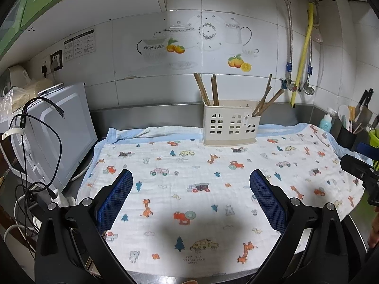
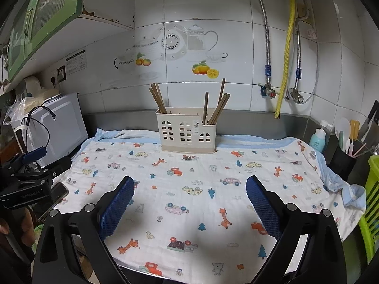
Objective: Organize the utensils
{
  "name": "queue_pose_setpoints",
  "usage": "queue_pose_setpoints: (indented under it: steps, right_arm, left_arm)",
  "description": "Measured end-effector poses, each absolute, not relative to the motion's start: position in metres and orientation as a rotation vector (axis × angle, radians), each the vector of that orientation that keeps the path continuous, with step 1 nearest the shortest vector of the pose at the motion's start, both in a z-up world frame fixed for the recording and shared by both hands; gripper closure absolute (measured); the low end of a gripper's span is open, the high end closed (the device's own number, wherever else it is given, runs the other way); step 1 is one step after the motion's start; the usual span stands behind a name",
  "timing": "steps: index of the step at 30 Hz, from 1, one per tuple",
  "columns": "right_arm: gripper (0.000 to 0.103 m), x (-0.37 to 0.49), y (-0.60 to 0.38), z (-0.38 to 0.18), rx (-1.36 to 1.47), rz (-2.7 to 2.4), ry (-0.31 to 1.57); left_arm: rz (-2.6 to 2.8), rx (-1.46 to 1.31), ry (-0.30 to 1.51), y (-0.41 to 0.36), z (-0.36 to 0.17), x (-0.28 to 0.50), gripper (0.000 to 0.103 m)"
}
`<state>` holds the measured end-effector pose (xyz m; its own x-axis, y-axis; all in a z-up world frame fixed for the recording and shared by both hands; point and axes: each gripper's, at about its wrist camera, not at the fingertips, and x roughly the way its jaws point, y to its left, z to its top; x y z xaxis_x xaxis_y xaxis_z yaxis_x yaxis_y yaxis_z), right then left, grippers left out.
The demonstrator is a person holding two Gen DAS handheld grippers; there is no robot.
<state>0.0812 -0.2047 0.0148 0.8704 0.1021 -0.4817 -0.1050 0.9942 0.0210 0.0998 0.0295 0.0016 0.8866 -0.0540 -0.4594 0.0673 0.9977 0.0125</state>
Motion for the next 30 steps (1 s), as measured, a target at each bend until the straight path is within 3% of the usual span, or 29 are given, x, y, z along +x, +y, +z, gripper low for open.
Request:
queue_pose_setpoints:
  steps: [30]
  right_arm:
    - [0.010, 0.065, -0.205, 0.017, -0.002, 0.110, 0.488]
  left_arm:
    - [-0.062, 0.062, 0.478, 0.023, -0.003, 0.084, 0.005]
